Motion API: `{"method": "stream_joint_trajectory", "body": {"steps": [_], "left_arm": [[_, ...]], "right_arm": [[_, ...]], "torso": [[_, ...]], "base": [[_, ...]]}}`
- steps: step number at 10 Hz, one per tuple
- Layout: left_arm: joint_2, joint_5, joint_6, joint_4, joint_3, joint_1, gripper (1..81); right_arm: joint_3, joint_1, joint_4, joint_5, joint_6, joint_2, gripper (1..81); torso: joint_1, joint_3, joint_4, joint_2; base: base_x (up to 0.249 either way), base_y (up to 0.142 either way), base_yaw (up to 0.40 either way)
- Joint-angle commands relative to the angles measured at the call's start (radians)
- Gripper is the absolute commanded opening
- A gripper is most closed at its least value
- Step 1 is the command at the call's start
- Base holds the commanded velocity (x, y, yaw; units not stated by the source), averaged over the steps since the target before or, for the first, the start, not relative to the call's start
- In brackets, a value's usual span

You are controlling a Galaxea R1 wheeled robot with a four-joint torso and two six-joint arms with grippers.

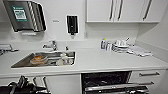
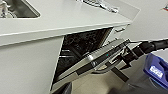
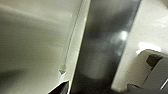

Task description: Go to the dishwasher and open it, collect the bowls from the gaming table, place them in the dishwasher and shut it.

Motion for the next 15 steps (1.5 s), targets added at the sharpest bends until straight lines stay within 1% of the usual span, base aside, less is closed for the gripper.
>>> {"method": "stream_joint_trajectory", "body": {"steps": [1,3,6,10,11,12,13,15], "left_arm": [[-0.012,0.009,0.005,-0.01,0.005,-0.082,81.1],[0.0,0.017,0.005,-0.01,-0.005,-0.081,81.1],[0.027,0.031,0.005,-0.008,-0.015,-0.073,81.1],[0.03,0.032,0.005,-0.01,-0.018,-0.073,81.1],[0.033,0.046,0.005,-0.01,-0.018,-0.072,81.1],[0.039,0.055,0.005,-0.008,-0.018,-0.064,81.1],[0.046,0.057,0.005,-0.007,-0.018,-0.058,81.1],[0.066,0.057,0.005,-0.004,-0.018,-0.029,81.1]], "right_arm": [[-0.012,0.092,0.025,-0.048,-0.003,-0.03,81.1],[-0.033,0.073,0.022,-0.025,-0.009,-0.023,81.1],[-0.075,0.043,0.022,0.023,-0.04,-0.018,81.1],[-0.085,0.018,0.016,0.032,-0.049,-0.001,81.1],[-0.093,-0.006,-0.004,0.06,-0.047,0.007,81.1],[-0.114,-0.034,-0.018,0.103,-0.047,0.013,81.1],[-0.14,-0.056,-0.032,0.136,-0.047,0.022,81.1],[-0.174,-0.103,-0.066,0.147,-0.046,0.056,81.1]], "torso": [[0.0,0.0,0.0,0.0],[0.0,0.0,0.0,0.0],[0.0,0.0,0.0,0.0],[0.0,0.0,0.0,0.0],[0.0,0.0,0.0,0.0],[0.0,0.0,0.0,0.0],[0.0,0.0,0.0,0.0],[0.0,0.0,0.0,0.0]], "base": [[-0.081,0.0,0.0],[-0.08,0.0,0.0],[-0.08,0.0,0.0],[-0.079,0.0,0.0],[-0.08,0.0,0.0],[-0.08,0.0,0.0],[-0.079,0.0,0.0],[-0.079,0.0,0.0]]}}
